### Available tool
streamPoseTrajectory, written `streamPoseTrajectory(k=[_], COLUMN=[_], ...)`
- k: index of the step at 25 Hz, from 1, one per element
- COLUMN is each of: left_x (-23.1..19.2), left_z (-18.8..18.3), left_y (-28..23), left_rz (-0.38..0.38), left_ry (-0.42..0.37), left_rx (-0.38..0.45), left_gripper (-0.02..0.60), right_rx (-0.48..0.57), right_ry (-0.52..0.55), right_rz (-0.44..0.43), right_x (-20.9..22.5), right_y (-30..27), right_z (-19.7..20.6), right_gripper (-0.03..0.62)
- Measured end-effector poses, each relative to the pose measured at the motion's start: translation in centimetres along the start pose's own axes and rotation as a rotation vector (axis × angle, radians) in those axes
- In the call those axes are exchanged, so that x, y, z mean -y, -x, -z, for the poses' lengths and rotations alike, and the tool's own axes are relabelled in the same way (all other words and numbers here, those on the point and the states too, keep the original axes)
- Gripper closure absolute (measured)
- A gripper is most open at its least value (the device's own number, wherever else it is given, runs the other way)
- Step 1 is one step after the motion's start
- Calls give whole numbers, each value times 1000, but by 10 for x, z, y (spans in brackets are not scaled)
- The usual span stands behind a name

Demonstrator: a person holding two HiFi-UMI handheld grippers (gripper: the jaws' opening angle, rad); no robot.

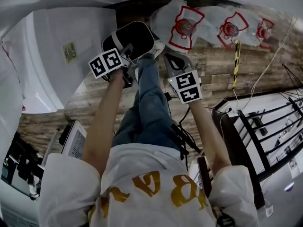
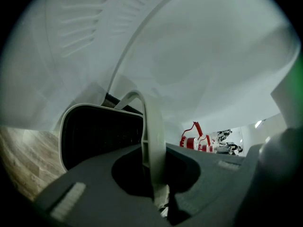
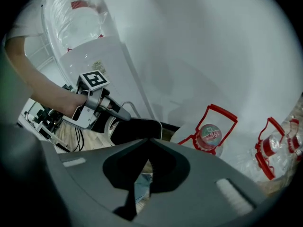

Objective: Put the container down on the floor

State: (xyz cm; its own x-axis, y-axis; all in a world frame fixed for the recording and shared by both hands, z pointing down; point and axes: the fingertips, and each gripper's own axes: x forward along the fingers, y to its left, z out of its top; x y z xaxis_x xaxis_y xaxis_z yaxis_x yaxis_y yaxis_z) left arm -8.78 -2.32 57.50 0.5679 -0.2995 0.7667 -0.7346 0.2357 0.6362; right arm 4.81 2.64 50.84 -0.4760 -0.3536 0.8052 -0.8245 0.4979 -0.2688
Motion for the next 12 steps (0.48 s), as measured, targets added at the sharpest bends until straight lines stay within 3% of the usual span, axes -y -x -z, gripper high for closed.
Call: streamPoseTrajectory(k=[12], left_x=[-42], left_z=[4], left_y=[-47], left_rz=[-53], left_ry=[7], left_rx=[-18], left_gripper=[572], right_rx=[-15], right_ry=[77], right_rz=[-55], right_x=[-5], right_y=[-38], right_z=[14], right_gripper=[564])
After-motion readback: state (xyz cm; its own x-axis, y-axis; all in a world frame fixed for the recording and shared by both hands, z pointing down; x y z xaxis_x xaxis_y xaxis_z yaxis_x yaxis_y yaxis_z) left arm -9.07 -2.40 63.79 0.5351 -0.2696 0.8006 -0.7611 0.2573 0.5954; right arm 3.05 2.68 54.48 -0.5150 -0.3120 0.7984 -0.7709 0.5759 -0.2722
